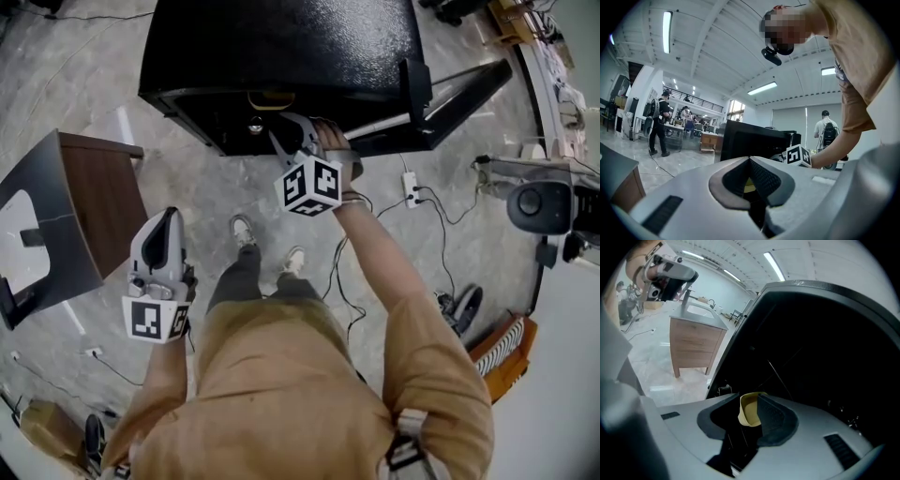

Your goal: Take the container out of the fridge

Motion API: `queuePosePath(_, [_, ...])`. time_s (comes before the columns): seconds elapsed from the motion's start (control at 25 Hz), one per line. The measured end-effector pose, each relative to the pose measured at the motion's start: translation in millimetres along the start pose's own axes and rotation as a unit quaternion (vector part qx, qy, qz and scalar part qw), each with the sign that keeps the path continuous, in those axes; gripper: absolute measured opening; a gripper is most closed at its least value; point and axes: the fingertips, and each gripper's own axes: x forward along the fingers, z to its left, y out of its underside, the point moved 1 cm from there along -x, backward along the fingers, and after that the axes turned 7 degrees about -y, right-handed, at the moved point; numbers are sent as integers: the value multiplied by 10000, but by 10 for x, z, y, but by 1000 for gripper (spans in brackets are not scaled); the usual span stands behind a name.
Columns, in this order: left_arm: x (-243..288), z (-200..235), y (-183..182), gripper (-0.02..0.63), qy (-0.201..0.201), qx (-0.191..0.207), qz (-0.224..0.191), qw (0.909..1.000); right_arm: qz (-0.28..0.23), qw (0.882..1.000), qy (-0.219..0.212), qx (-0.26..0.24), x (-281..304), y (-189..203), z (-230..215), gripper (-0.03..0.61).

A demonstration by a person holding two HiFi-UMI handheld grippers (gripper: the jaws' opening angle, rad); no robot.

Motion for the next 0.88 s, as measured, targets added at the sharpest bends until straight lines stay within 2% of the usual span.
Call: queuePosePath(0.88, [214, 234, 257, 2, 72, -72, 178, 9998, 719, 9938, -469, -710, 809, 396, 114, 112])
